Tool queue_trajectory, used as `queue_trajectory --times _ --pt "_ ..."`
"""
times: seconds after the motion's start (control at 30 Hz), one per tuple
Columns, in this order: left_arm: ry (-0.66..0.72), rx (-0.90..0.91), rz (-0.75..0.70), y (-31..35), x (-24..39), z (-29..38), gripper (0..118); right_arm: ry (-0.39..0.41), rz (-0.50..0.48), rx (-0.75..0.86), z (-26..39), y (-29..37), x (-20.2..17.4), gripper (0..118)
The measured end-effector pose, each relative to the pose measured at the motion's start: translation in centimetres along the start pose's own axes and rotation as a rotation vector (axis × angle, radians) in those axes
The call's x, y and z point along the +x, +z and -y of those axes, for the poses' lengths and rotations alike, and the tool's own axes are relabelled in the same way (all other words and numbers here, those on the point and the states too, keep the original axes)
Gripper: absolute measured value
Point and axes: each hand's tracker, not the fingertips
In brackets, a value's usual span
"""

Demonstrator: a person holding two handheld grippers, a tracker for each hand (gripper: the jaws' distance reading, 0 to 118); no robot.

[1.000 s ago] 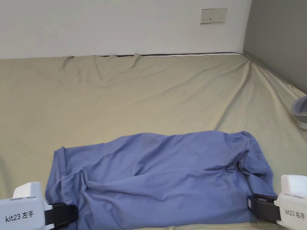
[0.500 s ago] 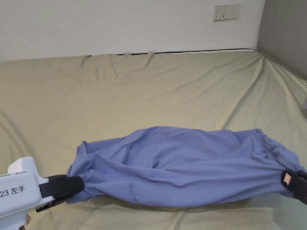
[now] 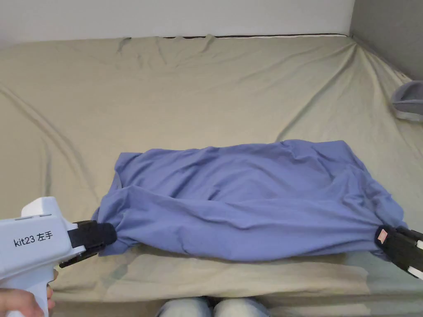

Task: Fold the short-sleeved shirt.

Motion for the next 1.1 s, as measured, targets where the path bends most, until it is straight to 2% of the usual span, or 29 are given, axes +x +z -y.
queue_trajectory --times 0.1,0.13,0.17,0.2,0.23,0.27,0.3,0.33,0.4,0.5,0.53,0.6,0.63,0.67,0.7,0.73,0.8,0.93,0.97,1.0,1.03,1.07,1.1 --pt "0.019 -0.022 -0.029 -1.0 -0.5 1.1 3 0.037 0.038 -0.026 1.6 -1.0 0.3 8" --pt "0.021 -0.017 -0.047 -1.2 -0.6 1.4 5 0.069 0.064 -0.032 2.0 -1.5 0.3 18" --pt "0.024 -0.013 -0.067 -1.4 -0.6 1.5 16 0.104 0.096 -0.057 2.3 -1.8 0.2 41" --pt "0.022 -0.006 -0.093 -1.4 -0.5 1.5 43 0.131 0.143 -0.094 2.4 -2.4 0.1 70" --pt "0.004 -0.004 -0.149 -1.4 -0.3 1.4 88 0.171 0.177 -0.121 2.4 -2.9 0.0 96" --pt "-0.04 -0.011 -0.187 -1.5 0.1 1.4 114 0.195 0.201 -0.121 2.4 -2.9 -0.2 100" --pt "-0.084 -0.014 -0.208 -1.3 0.6 1.4 118 0.209 0.2 -0.104 2.3 -2.5 -0.3 100" --pt "-0.135 0.012 -0.213 -0.7 1.0 1.2 113 0.212 0.208 -0.066 1.8 -2.0 -0.6 100" --pt "-0.176 0.034 -0.154 0.4 2.1 0.2 112 0.228 0.228 -0.059 0.5 -1.4 -1.6 100" --pt "-0.256 0.083 -0.193 1.2 4.5 -2.0 111 0.353 0.245 0.033 -2.1 -1.1 -4.1 98" --pt "-0.301 0.111 -0.224 1.0 5.4 -2.9 104 0.388 0.251 0.07 -3.0 -1.3 -5.0 87" --pt "-0.383 0.123 -0.293 0.1 6.5 -5.2 88 0.439 0.219 0.134 -4.7 -2.1 -6.5 77" --pt "-0.419 0.124 -0.311 -0.4 7.1 -6.2 88 0.453 0.176 0.138 -5.7 -2.6 -7.2 77" --pt "-0.443 0.121 -0.309 -1.0 7.5 -7.3 63 0.46 0.138 0.141 -6.7 -3.4 -7.6 49" --pt "-0.456 0.106 -0.283 -1.9 7.8 -8.5 30 0.443 0.096 0.142 -7.7 -4.6 -8.0 13" --pt "-0.444 0.086 -0.268 -2.6 8.2 -9.9 0 0.425 0.116 0.13 -8.7 -5.4 -7.9 0" --pt "-0.445 0.068 -0.218 -4.5 8.3 -12.2 0 0.379 0.031 0.15 -10.2 -7.3 -8.2 0" --pt "-0.498 0.047 -0.31 -10.6 8.1 -16.7 1 0.271 -0.064 0.156 -12.8 -11.4 -7.8 0" --pt "-0.505 0.041 -0.325 -12.0 7.9 -17.4 8 0.251 -0.081 0.159 -13.3 -12.3 -7.5 0" --pt "-0.507 0.027 -0.322 -13.9 7.8 -18.2 25 0.228 -0.093 0.145 -13.8 -13.3 -7.2 0" --pt "-0.502 0.009 -0.313 -15.4 7.3 -18.9 68 0.217 -0.099 0.136 -14.1 -13.9 -6.9 0" --pt "-0.484 -0.017 -0.313 -17.2 6.7 -19.6 101 0.207 -0.105 0.14 -14.4 -14.7 -6.5 0" --pt "-0.469 -0.032 -0.344 -18.8 6.3 -19.9 118 0.196 -0.11 0.146 -14.6 -15.2 -6.2 0"
